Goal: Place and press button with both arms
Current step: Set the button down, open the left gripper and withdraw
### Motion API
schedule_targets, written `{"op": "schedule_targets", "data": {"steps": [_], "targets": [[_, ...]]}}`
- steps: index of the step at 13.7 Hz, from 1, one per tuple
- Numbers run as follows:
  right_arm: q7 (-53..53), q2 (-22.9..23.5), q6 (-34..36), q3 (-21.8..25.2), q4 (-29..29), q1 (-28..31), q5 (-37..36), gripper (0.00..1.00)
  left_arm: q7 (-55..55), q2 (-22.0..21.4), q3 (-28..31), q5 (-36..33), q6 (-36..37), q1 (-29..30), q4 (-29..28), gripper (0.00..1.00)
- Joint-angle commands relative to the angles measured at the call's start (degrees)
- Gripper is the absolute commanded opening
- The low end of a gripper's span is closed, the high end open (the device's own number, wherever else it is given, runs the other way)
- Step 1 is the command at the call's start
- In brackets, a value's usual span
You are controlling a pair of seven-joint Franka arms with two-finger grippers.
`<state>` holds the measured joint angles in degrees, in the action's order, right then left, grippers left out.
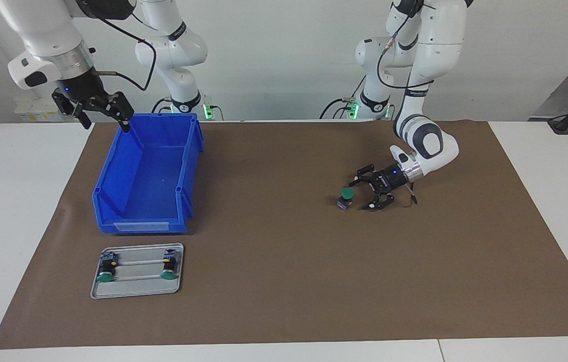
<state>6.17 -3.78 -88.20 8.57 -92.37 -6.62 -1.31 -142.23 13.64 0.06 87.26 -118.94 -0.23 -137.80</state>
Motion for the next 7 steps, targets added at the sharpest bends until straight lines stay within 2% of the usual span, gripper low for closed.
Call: {"op": "schedule_targets", "data": {"steps": [1, 4, 7], "targets": [[0.78, -0.71, -1.18, 0.83, -0.96, -0.24, 0.43, 1.0, 0.63, -1.25, -0.15, -8.73, 2.49, 5.84, 1.29, 0.96], [0.87, -0.88, -1.1, 0.83, -0.88, -0.24, 0.52, 1.0, 12.01, -0.28, -0.15, -23.49, 7.39, 11.03, 9.54, 0.96], [0.34, -1.14, -0.57, 0.57, -0.88, -0.76, 0.6, 1.0, 29.05, -1.94, -0.15, -37.91, 9.26, 11.57, 18.77, 0.96]]}}
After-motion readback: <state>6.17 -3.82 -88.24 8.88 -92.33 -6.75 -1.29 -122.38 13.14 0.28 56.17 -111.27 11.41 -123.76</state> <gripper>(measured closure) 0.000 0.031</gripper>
